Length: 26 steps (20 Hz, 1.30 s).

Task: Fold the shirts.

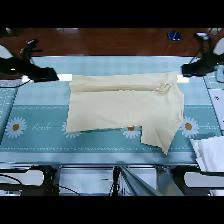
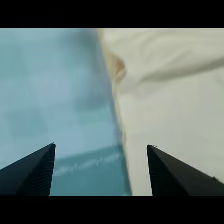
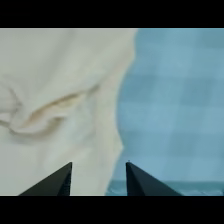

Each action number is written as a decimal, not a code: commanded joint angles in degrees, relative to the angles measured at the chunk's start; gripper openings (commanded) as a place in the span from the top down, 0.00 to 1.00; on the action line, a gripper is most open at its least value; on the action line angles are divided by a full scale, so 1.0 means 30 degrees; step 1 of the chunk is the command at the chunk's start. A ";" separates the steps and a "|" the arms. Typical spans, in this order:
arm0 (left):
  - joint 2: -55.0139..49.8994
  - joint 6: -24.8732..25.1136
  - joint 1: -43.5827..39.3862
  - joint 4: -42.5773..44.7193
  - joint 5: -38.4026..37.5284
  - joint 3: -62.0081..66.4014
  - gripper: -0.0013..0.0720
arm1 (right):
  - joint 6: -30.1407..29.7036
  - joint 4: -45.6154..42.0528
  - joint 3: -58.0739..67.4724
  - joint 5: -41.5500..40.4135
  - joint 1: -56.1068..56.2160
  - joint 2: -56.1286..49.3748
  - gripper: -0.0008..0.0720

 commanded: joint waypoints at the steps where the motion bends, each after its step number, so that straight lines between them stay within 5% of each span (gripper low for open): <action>1: 0.2718 0.0328 0.2761 -0.0102 -0.3963 -0.3162 0.11 | -0.0364 -0.0299 -0.1413 0.2623 -0.2317 0.2987 0.38; 3: 0.3963 0.1537 0.3854 -0.3118 -0.4481 -0.6776 0.08 | -0.1064 0.3147 -0.3490 0.2994 -0.4109 0.3789 0.23; 7: 0.4175 0.1566 0.4940 -0.3963 -0.6921 -1.1759 0.06 | -0.1953 0.6018 -0.7016 0.2871 -0.5909 0.4371 0.23; 21: 0.0860 0.0328 -0.0430 -0.5435 0.0707 -1.3777 0.07 | -0.2266 0.6506 -0.7992 0.2346 -0.5850 0.5027 0.25; 22: 0.0648 -0.0102 -0.0772 -0.5807 0.1508 -1.3777 0.12 | -0.2259 0.6513 -0.7992 0.2404 -0.5850 0.5071 0.25; 25: 0.0554 -0.0896 -0.1180 -0.5989 0.3264 -1.3763 0.93 | -0.2259 0.6513 -0.7992 0.3155 -0.5850 0.5107 0.25; 26: 0.0561 -0.0423 -0.1173 -0.6033 0.3133 -1.3763 0.92 | -0.2259 0.6513 -0.7992 0.3271 -0.5850 0.5187 0.25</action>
